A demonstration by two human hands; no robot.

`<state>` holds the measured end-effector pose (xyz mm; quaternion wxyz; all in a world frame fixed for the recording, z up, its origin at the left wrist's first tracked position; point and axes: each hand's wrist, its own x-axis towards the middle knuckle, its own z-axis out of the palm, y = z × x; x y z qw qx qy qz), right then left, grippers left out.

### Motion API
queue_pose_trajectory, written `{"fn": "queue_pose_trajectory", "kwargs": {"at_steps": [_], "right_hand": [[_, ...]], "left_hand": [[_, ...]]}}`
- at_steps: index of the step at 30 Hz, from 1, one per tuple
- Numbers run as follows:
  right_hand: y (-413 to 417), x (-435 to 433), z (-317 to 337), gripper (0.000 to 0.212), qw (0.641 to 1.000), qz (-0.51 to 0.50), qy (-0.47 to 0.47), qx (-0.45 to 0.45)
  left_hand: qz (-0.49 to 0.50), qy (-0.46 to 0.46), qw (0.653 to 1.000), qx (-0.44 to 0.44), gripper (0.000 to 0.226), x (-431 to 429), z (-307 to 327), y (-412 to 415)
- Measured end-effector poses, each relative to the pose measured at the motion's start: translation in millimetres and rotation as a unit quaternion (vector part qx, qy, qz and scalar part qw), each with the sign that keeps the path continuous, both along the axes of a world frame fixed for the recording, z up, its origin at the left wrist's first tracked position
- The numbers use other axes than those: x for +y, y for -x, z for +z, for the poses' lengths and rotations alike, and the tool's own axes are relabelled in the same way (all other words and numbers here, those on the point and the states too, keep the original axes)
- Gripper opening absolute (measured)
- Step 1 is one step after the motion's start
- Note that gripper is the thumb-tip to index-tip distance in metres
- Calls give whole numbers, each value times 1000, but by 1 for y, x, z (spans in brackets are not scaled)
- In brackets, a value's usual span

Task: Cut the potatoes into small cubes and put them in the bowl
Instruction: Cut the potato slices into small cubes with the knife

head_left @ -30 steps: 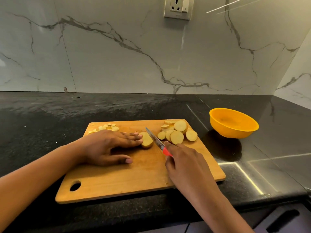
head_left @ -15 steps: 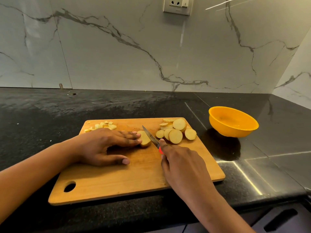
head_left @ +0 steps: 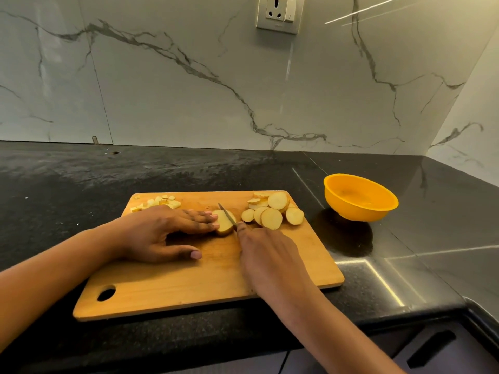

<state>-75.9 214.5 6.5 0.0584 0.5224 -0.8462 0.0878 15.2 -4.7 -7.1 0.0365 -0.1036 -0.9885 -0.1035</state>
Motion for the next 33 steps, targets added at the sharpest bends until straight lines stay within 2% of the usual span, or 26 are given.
{"fn": "queue_pose_trajectory", "kwargs": {"at_steps": [4,11,18,24,33], "right_hand": [[-7,28,-7,60,1000,-5,-20,11],[-13,44,-12,53,999,-7,29,12],[0,21,-9,50,998,-23,50,-9],[2,15,-15,49,991,-35,129,-7],[-3,19,-17,48,992,-18,128,0]], "left_hand": [[-4,-3,1000,-7,58,0,0,-1],[-5,-2,1000,9,57,1,-2,-1],[-5,2,999,47,54,-2,-5,-3],[-11,3,999,45,52,-4,-6,-2],[-11,9,999,29,56,-4,-6,-1]]}}
